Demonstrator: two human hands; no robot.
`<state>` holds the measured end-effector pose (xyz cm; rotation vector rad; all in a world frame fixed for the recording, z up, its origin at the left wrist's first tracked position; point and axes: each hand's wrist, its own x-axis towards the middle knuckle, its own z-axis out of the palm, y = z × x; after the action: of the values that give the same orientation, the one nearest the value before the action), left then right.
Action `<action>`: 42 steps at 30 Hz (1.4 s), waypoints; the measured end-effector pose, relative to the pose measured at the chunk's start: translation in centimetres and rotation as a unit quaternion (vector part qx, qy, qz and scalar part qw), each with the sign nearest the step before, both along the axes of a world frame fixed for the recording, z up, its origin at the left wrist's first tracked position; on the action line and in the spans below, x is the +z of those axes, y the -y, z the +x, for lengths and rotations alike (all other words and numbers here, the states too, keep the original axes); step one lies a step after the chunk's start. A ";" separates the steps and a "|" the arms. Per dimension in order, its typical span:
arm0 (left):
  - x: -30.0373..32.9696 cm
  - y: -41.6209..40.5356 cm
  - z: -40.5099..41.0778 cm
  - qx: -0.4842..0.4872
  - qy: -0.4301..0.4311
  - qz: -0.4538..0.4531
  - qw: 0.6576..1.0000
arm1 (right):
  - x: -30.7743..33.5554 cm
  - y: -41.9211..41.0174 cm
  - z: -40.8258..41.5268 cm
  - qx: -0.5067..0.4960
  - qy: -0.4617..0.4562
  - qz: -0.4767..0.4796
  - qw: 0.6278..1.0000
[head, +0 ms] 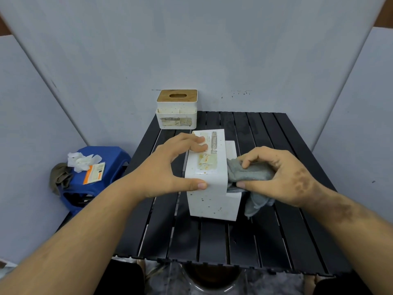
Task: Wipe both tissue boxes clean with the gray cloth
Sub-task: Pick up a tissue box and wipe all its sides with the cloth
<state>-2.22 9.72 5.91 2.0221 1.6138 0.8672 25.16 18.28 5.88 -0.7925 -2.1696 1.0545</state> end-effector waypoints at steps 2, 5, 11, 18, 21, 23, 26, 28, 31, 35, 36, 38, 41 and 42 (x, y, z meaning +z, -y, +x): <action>0.0 0.0 0.1 0.003 0.000 0.000 1.000 | 0.1 0.0 0.3 0.006 -0.013 -0.010 1.000; 0.0 0.0 0.5 0.006 -0.002 0.007 1.000 | 0.0 0.6 -1.0 -0.021 -0.028 -0.016 0.999; 0.0 0.2 0.5 0.003 -0.003 0.014 1.000 | -0.2 1.3 -3.1 -0.051 -0.034 -0.058 0.996; 0.1 0.3 0.6 -0.004 0.003 0.011 1.000 | 2.0 -0.2 -0.2 -0.001 -0.047 -0.136 0.990; 0.0 0.2 0.8 0.001 0.008 0.013 1.000 | 1.2 0.8 -1.9 -0.029 -0.046 -0.117 0.992; -0.2 0.1 0.8 0.003 0.004 0.016 1.000 | 0.6 1.8 -3.2 -0.049 -0.060 -0.110 0.991; -0.2 0.1 0.8 0.004 0.003 0.018 1.000 | 0.2 2.3 -3.9 -0.060 -0.082 -0.100 0.990; -0.2 0.2 0.8 0.002 0.001 0.018 1.000 | 0.4 2.0 -3.5 -0.055 -0.068 -0.094 0.992; -0.1 0.3 0.7 -0.002 -0.003 0.011 1.000 | 1.2 0.9 -1.9 -0.022 -0.033 -0.085 0.996; 0.1 0.4 0.5 0.001 0.002 0.000 1.000 | 2.1 -1.7 1.3 -0.039 -0.022 -0.082 0.996; 0.1 0.3 0.5 0.002 0.003 -0.002 1.000 | 2.3 -2.4 2.1 -0.058 -0.022 -0.071 0.996; 0.1 0.3 0.4 0.004 0.001 -0.009 1.000 | 2.4 -3.6 3.3 -0.100 -0.043 -0.055 0.992; 0.2 0.3 0.5 0.002 0.001 -0.019 1.000 | 2.6 -4.6 3.5 -0.131 -0.072 -0.034 0.988; 0.3 0.2 0.5 0.000 0.003 -0.019 1.000 | 2.6 -4.7 3.1 -0.128 -0.073 -0.026 0.989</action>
<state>-1.76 9.49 6.19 1.9912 1.6148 0.8349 28.29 23.01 8.49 -0.9579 -1.8678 1.0079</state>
